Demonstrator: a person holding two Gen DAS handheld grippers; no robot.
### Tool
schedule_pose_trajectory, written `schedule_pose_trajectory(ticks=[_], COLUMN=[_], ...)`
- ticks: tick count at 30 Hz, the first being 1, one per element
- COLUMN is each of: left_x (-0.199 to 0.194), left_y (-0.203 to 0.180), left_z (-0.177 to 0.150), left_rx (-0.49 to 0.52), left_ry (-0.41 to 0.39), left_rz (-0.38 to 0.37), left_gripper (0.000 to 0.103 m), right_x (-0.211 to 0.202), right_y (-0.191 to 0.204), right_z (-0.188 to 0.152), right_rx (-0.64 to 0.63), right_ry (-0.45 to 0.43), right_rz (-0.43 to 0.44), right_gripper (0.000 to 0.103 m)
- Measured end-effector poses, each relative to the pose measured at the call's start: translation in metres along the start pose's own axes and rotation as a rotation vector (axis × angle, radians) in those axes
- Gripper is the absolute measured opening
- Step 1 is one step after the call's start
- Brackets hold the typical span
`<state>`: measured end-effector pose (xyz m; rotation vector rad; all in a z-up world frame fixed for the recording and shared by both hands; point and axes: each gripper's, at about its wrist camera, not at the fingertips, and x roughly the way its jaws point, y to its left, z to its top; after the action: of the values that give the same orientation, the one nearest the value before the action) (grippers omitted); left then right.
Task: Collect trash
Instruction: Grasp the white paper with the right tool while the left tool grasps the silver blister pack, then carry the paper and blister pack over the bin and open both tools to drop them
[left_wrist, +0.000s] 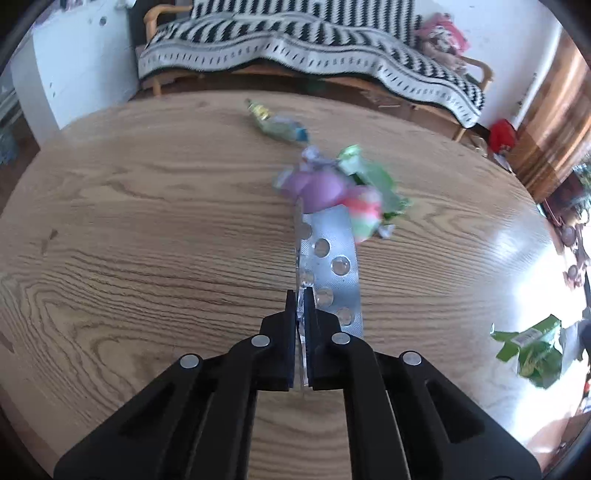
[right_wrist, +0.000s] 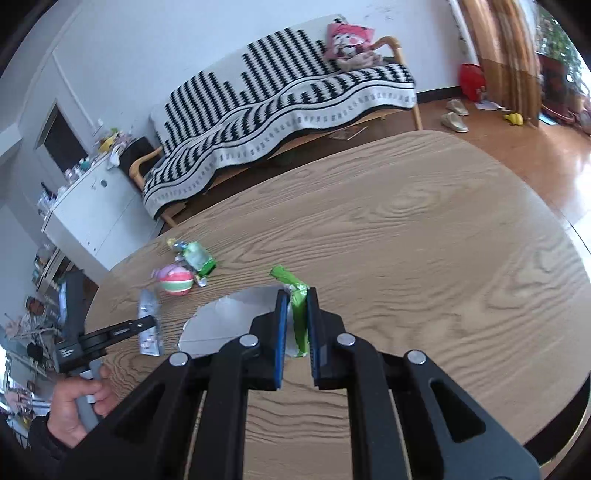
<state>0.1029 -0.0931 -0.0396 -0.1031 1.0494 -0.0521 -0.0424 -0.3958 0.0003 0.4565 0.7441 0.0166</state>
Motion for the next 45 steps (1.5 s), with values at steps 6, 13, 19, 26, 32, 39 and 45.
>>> schedule_pose_trajectory(ticks=[6,13,19,26,32,39,45], left_x=[-0.028,-0.044,-0.056,-0.065,-0.068,-0.064,-0.057], left_y=[-0.044,-0.148,-0.242,-0.324,-0.375,-0.408,-0.428], left_z=[-0.013,-0.05,-0.096,-0.148,-0.182,-0.202,-0.21], left_rx=[0.066,0.23,0.414,0.571,0.656,0.712,0.736], left_ry=[-0.059,-0.07,-0.061,-0.03,-0.01,0.015,0.037], left_rz=[-0.087,-0.268,-0.382,-0.528,-0.582,-0.603,-0.605], left_gripper=[0.003,0.003,0.003,0.003,0.003,0.003,0.003], right_x=[-0.042,-0.107,-0.155,-0.195,-0.205,-0.199,-0.198], right_y=[-0.046,-0.12,-0.189,-0.256,-0.295,-0.314,-0.318], right_z=[-0.008,-0.025,-0.054,-0.091,-0.117,-0.134,-0.136], right_rx=[0.054,0.139,0.254,0.351,0.402,0.428,0.436], right_ry=[-0.054,-0.157,-0.199,-0.207,-0.158,-0.087,-0.083], right_rz=[-0.06,-0.223,-0.375,-0.543,-0.602,-0.627,-0.626], right_gripper=[0.011,0.011,0.011,0.011,0.011,0.011,0.011])
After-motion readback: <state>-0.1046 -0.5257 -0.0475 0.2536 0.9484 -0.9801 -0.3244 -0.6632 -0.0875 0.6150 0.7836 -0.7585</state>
